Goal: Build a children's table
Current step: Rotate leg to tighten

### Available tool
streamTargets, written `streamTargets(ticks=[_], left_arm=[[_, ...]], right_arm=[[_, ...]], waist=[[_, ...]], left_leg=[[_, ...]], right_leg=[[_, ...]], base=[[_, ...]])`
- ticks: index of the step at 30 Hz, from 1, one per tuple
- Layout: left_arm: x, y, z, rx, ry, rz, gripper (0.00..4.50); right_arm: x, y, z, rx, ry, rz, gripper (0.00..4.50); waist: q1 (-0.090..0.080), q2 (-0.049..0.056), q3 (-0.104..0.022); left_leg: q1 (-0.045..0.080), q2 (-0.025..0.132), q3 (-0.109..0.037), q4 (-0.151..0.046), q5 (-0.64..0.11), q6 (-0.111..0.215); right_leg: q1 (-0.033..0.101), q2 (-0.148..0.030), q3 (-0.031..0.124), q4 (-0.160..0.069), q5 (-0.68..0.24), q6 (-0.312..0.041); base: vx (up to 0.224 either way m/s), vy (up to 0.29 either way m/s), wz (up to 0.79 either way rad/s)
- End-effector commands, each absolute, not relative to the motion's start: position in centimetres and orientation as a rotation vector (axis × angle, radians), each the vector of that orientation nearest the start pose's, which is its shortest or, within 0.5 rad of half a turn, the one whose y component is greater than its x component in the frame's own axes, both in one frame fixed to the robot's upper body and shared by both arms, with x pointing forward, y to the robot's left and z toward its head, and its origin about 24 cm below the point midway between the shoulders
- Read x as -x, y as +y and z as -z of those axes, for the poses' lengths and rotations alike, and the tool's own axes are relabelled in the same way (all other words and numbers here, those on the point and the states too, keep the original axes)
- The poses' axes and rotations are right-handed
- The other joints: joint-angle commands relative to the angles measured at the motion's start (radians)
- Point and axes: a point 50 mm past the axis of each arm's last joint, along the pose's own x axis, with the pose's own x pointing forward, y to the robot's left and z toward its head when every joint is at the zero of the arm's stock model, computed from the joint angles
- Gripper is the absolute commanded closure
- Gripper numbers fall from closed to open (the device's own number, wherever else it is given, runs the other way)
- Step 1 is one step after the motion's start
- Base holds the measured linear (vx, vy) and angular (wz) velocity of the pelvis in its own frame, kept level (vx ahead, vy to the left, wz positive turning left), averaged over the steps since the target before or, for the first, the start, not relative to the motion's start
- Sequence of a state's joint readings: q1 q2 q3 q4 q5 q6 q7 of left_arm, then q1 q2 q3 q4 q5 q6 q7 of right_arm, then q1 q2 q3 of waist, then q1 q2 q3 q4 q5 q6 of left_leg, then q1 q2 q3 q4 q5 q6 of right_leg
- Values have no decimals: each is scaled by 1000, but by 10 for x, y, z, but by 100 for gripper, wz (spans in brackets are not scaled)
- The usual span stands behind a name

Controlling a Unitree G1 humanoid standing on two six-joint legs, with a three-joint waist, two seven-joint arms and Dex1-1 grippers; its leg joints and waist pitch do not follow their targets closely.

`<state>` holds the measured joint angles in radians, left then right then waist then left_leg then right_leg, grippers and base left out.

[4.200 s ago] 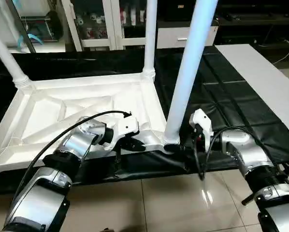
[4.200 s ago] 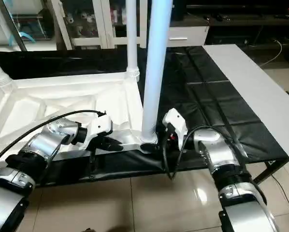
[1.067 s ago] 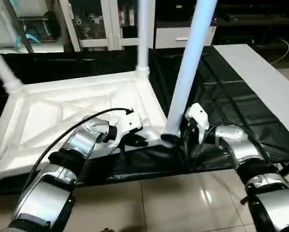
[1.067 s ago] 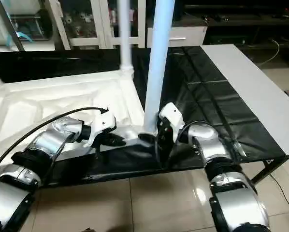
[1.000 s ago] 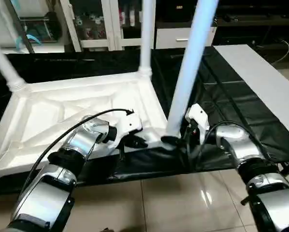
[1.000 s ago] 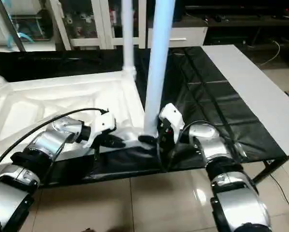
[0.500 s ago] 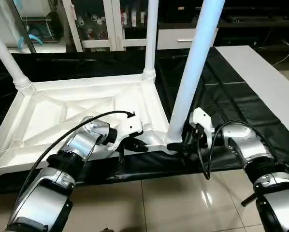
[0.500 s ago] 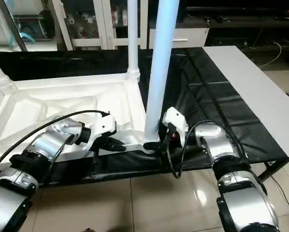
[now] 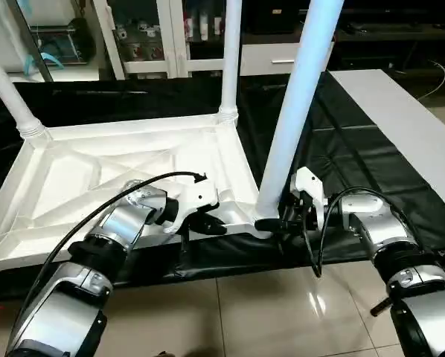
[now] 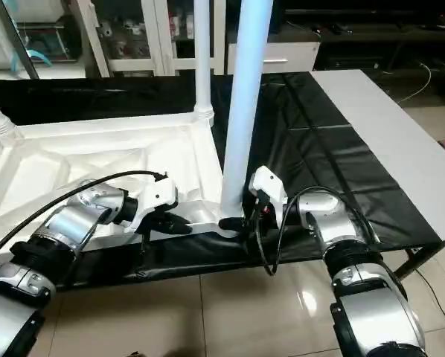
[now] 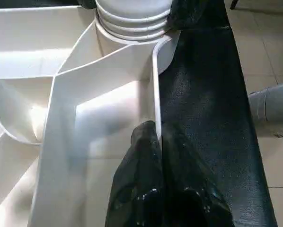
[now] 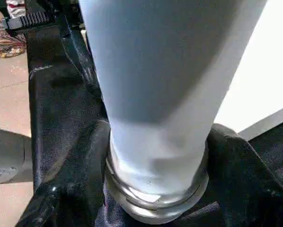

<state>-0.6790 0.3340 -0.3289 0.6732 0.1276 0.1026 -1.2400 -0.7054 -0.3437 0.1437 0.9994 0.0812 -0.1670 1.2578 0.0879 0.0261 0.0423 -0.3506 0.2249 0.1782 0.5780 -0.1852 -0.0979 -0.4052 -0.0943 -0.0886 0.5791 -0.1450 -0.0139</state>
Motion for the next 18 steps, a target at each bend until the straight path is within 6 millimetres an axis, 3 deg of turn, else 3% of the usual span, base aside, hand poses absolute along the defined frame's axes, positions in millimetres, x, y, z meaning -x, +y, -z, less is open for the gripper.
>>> streamTargets(ticks=[1,2,4,6,7,9,10,12,13,14,15,18], left_arm=[[-311,122,-26,-528,667,1431,450],[-314,119,-27,-522,644,1403,450],[-319,114,-28,-511,612,1364,450],[-323,109,-29,-517,592,1337,450],[-324,107,-30,-522,586,1330,450],[-330,101,-32,-531,551,1279,450],[-330,101,-32,-532,550,1277,450],[-336,97,-34,-547,522,1229,450],[-336,97,-34,-547,522,1229,450],[-337,96,-35,-550,516,1220,450],[-340,94,-35,-550,504,1193,450],[-342,93,-36,-550,496,1169,450]], right_arm=[[-339,-161,-48,153,292,-1125,182],[-343,-159,-45,111,277,-1034,182],[-346,-157,-40,62,262,-906,183],[-348,-154,-35,5,243,-783,183],[-349,-153,-33,-18,237,-742,183],[-352,-145,-27,-52,217,-567,183],[-352,-145,-27,-53,216,-560,183],[-358,-141,-24,-65,220,-343,183],[-358,-141,-24,-65,220,-343,183],[-359,-139,-24,-66,226,-292,183],[-361,-136,-20,-97,267,-122,184],[-361,-131,-17,-122,290,19,184]], waist=[[-3,-4,-63],[-4,-1,-63],[-17,-1,-56],[-22,4,-57],[-31,0,-56],[-44,10,-55],[-48,8,-55],[-61,11,-55],[-64,10,-56],[-65,15,-56],[-70,17,-57],[-77,17,-59]], left_leg=[[0,8,9,-66,-237,75],[2,8,9,-67,-243,71],[0,4,5,-73,-293,44],[11,3,1,-73,-324,25],[8,2,1,-74,-334,23],[6,-1,-3,-76,-355,15],[6,-2,-4,-76,-359,12],[3,-4,-7,-77,-372,5],[1,-5,-8,-77,-372,6],[4,-6,-8,-77,-383,7],[5,-5,-8,-76,-391,2],[5,-6,-9,-77,-386,-7]], right_leg=[[51,-43,36,-54,-254,-257],[49,-43,36,-54,-261,-256],[48,-43,33,-66,-361,-217],[42,-46,34,-74,-412,-200],[43,-44,34,-74,-408,-200],[42,-43,32,-79,-429,-187],[41,-43,31,-81,-432,-184],[42,-41,29,-81,-432,-183],[43,-42,28,-81,-435,-180],[41,-42,27,-84,-451,-175],[37,-42,29,-85,-436,-181],[37,-41,28,-79,-400,-195]], base=[[0,0,0],[0,0,0],[0,0,0],[0,0,0],[0,0,0],[0,0,0],[0,0,0],[0,0,0],[0,0,0],[0,0,0],[0,0,0],[0,0,0]])
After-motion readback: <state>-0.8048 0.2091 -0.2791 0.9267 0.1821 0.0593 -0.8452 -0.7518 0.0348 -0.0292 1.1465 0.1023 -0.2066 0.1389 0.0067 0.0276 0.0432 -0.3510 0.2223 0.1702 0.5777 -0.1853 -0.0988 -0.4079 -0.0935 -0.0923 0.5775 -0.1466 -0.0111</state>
